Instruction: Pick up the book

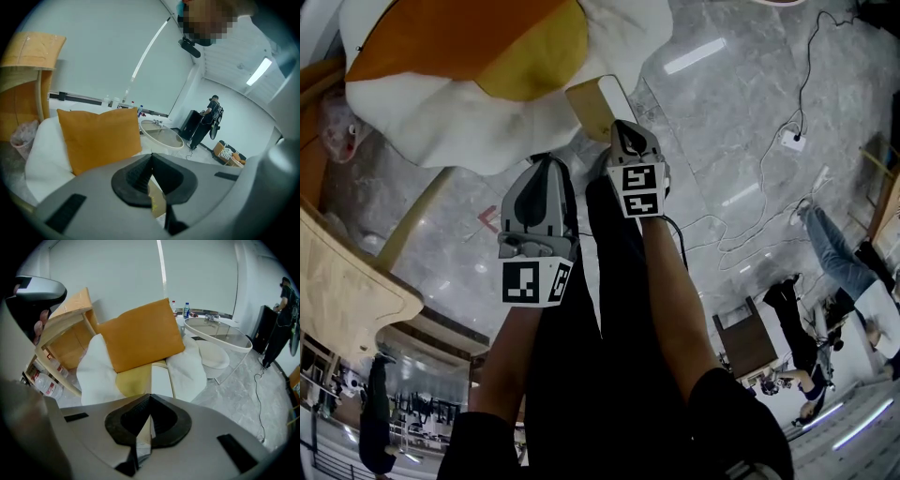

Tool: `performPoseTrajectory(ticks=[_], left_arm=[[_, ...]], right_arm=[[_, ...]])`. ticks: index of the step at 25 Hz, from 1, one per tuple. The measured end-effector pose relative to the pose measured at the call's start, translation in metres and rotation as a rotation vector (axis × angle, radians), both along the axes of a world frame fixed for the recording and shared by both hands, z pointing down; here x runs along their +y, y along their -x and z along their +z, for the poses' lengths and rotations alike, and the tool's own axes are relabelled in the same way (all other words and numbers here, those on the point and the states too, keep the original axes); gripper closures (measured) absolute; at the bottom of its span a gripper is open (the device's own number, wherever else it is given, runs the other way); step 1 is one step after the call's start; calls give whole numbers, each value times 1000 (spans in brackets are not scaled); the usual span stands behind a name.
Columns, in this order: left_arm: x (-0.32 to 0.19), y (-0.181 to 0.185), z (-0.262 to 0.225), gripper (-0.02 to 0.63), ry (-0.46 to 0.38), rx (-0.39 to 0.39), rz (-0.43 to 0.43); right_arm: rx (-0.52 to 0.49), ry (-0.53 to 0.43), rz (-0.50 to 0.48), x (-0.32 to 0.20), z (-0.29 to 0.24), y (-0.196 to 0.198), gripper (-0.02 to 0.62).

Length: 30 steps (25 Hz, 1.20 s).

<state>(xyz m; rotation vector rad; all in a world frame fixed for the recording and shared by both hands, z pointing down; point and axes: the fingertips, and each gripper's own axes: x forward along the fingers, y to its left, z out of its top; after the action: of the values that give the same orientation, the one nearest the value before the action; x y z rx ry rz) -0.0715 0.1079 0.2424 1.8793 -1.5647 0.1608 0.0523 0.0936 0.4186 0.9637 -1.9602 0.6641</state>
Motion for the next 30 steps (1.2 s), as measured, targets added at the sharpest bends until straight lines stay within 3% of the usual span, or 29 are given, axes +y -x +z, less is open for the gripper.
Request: performPoseTrajectory(ticks=[13, 30], left_arm=[[32, -7, -64, 598, -17, -7, 16], [57, -23, -184, 598, -129, -16, 86]], right_arm=[[-17, 6, 3, 37, -92, -10, 589], [-17, -59, -46, 60, -240, -28, 589]])
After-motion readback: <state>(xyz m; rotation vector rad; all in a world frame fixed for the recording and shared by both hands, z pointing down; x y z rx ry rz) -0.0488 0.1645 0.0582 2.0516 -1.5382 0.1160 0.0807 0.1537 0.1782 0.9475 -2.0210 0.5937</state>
